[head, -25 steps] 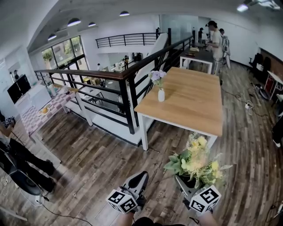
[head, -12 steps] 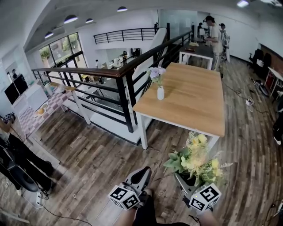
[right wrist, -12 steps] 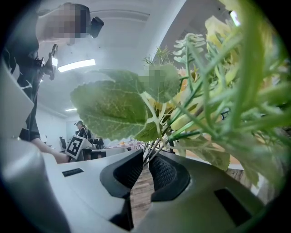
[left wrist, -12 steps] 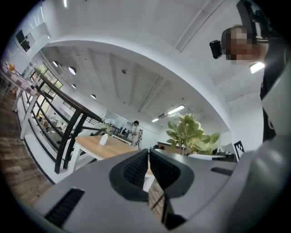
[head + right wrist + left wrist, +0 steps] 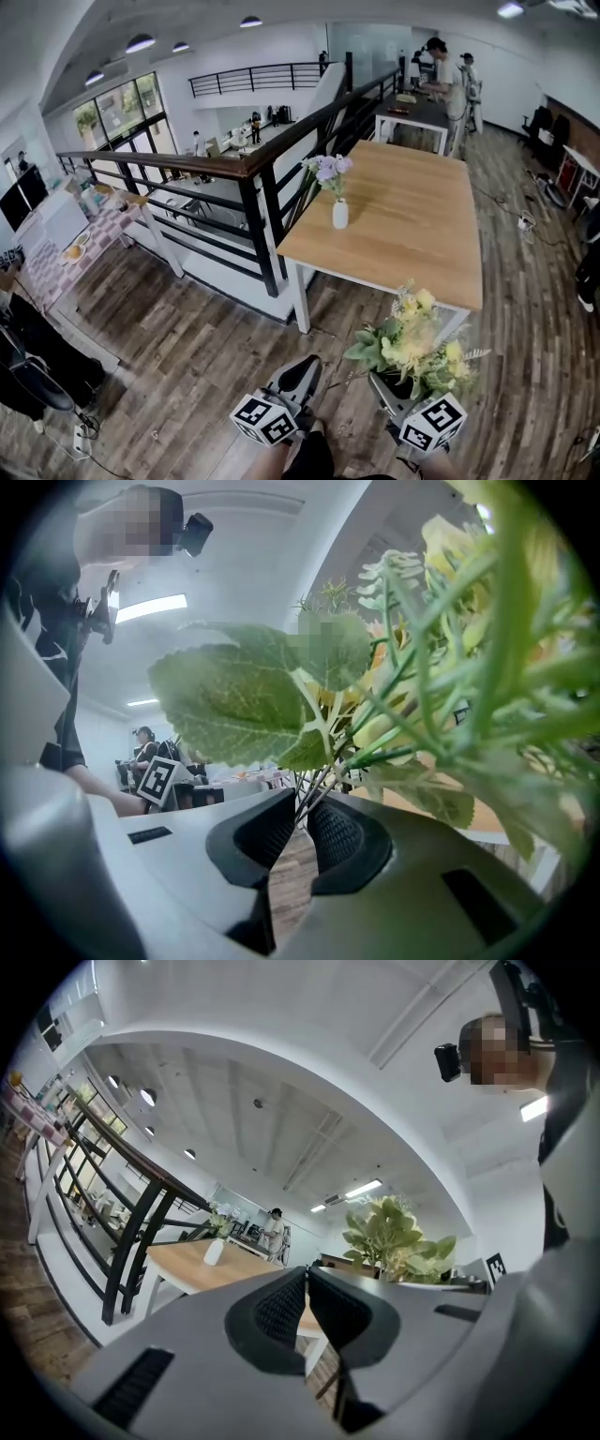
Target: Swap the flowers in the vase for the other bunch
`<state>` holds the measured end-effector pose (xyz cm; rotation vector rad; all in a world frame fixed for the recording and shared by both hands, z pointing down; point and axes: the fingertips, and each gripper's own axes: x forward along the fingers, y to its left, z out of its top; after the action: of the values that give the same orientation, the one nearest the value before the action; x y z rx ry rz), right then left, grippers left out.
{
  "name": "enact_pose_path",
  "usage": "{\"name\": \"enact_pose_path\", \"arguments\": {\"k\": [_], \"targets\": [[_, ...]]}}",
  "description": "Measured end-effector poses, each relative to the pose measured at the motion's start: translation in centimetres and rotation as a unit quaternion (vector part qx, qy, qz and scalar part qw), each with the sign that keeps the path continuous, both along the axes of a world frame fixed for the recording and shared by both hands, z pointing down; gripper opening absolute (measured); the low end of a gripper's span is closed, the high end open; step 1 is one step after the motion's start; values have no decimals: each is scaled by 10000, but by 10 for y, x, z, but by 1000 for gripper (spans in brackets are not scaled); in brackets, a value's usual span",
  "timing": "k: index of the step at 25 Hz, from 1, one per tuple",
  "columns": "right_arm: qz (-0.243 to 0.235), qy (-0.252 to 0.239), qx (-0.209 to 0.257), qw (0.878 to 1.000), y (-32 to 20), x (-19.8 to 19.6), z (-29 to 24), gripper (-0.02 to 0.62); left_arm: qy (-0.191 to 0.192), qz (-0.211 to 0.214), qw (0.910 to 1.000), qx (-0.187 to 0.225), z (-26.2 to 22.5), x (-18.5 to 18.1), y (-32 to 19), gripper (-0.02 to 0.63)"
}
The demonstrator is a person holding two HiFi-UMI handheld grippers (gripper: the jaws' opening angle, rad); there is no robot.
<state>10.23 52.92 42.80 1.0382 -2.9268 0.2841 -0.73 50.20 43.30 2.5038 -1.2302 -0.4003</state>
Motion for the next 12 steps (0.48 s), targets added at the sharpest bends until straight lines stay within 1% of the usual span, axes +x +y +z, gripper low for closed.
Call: {"name": "enact_pose_path", "arguments": {"k": [4,12], "targets": [[81,-15,-29,10000,-34,-14,0,58,-3,78,10000,43,-2,-14,-36,18],[250,-19,-162,9996,-99,-42,0,58,6,225,9997,-48,-3,-41,-104,18]]}}
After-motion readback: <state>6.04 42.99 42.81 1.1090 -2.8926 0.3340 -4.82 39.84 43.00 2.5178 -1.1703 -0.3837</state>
